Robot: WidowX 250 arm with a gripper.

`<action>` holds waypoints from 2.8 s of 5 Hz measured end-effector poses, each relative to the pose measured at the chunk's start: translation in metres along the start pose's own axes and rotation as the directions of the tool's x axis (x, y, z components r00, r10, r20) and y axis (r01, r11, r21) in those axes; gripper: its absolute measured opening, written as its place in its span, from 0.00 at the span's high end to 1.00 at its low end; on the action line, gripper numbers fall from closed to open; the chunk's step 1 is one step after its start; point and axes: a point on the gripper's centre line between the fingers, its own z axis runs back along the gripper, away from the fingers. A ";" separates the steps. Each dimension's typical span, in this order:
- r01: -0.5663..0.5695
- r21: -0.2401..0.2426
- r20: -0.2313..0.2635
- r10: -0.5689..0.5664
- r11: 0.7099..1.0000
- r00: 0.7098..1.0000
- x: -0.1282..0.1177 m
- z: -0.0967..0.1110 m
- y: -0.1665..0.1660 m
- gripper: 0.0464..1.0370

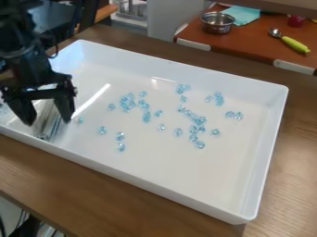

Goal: Sweep into pile

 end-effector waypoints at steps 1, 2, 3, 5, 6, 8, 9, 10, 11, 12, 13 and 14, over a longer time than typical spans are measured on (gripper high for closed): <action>0.015 0.002 0.013 -0.015 1.000 1.000 0.002 -0.001 -0.004 0.35; 0.003 0.006 0.015 -0.003 1.000 1.000 0.002 -0.002 -0.008 0.64; 0.002 0.012 0.006 -0.002 1.000 1.000 0.003 -0.003 -0.012 0.67; -0.027 0.026 -0.014 0.027 0.999 1.000 0.012 -0.008 -0.030 0.67; -0.039 0.022 -0.050 0.040 0.999 0.998 0.009 -0.011 -0.048 0.67; -0.036 0.002 -0.110 0.036 0.999 0.993 -0.004 -0.015 -0.097 0.67; -0.046 0.002 -0.119 0.046 0.999 0.992 -0.003 -0.018 -0.112 0.67; -0.058 -0.001 -0.110 0.057 0.998 0.992 0.002 -0.022 -0.130 0.67; -0.065 -0.002 -0.108 0.065 0.998 0.992 0.006 -0.025 -0.147 0.67; -0.065 -0.004 -0.122 0.064 0.998 0.990 0.004 -0.027 -0.163 0.67; -0.078 -0.003 -0.129 0.077 0.997 0.989 0.006 -0.031 -0.184 0.67; -0.097 -0.011 -0.126 0.095 0.995 0.988 0.010 -0.035 -0.205 0.67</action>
